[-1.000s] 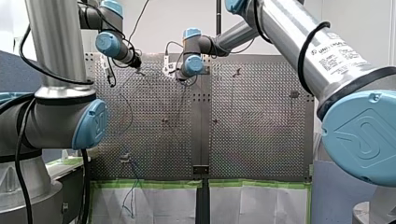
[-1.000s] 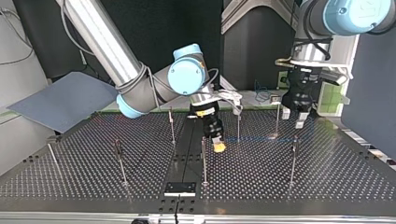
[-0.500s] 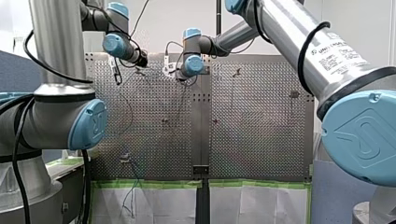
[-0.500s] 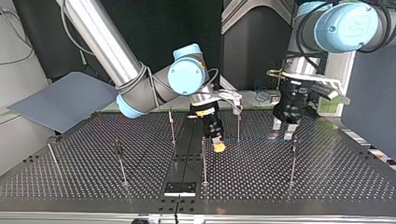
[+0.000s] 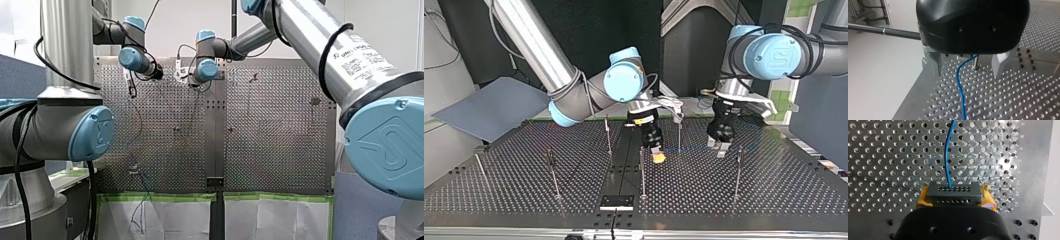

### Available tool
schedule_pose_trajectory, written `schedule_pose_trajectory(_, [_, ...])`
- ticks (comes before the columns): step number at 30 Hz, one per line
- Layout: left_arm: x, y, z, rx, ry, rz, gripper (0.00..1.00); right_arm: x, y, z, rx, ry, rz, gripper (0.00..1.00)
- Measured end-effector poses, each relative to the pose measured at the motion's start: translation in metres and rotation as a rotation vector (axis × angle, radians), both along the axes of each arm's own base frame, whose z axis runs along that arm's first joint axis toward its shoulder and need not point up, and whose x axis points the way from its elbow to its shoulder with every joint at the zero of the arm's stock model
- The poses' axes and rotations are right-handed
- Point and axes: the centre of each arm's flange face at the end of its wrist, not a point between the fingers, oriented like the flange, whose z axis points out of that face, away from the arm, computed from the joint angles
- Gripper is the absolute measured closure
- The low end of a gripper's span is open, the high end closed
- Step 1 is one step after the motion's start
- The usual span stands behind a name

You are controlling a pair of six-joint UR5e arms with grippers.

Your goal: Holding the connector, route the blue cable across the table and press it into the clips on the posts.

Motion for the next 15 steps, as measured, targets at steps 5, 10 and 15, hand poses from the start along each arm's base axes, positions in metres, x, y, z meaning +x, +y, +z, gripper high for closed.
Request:
schedule_pose_trajectory(5, [0.013,0.001,0.008,-0.009,-0.022,0.026,0.00,0.000,0.000,0.000,0.000,0.000,0.000,1.00])
schedule_pose_trajectory(10, [0.026,0.001,0.005,-0.012,-0.018,0.030,0.00,0.000,0.000,0.000,0.000,0.000,0.001,1.00])
schedule_pose_trajectory(15, [0.034,0.002,0.000,-0.019,-0.016,0.033,0.00,0.000,0.000,0.000,0.001,0.001,0.001,1.00])
